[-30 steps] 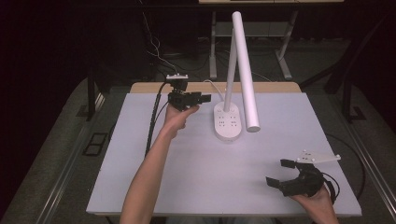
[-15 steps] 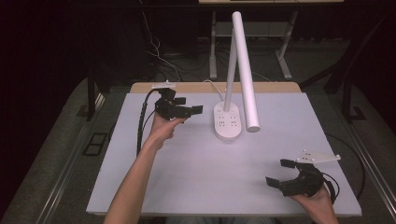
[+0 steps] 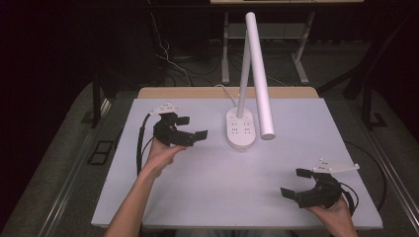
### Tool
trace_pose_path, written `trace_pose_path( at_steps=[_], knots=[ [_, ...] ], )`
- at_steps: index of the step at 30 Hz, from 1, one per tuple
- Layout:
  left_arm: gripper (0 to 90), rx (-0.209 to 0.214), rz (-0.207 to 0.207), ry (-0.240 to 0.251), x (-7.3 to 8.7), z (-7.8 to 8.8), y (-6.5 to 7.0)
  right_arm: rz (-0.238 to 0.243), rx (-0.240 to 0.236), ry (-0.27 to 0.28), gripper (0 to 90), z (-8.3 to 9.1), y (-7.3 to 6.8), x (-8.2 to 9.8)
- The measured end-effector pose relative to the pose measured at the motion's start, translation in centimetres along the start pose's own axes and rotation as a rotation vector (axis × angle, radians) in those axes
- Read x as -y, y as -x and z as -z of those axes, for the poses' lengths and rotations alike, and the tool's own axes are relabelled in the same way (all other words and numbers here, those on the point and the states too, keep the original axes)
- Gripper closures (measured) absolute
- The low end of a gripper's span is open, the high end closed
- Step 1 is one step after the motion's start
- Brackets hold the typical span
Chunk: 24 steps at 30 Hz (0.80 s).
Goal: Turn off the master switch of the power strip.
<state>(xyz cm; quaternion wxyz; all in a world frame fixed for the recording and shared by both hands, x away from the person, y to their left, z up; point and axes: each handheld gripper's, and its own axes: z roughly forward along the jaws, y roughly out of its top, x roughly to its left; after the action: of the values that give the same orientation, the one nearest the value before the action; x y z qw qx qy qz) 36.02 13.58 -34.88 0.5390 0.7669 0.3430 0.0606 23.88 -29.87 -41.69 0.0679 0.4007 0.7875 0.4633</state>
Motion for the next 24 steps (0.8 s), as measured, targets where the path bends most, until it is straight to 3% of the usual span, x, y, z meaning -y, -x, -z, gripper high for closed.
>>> trace_pose_path(
  at_steps=[8,13,19,24],
  knots=[
    [0.0,0.0,0.003,0.003,2.2,1.7,0.9,0.001,0.001,0.0,0.0,-0.1,0.0,0.0],
    [0.0,0.0,-0.001,-0.001,4.5,2.4,1.6,0.003,0.0,-0.002,0.0,-0.1,-0.2,0.0],
    [0.0,0.002,0.02,-0.022,7.0,3.1,2.1,0.006,0.001,0.001,0.1,-0.2,-0.2,-0.1],
    [0.0,-0.007,0.042,-0.012,8.7,4.2,2.9,0.004,-0.003,-0.004,0.0,-0.3,-0.3,-0.1]
  ],
)
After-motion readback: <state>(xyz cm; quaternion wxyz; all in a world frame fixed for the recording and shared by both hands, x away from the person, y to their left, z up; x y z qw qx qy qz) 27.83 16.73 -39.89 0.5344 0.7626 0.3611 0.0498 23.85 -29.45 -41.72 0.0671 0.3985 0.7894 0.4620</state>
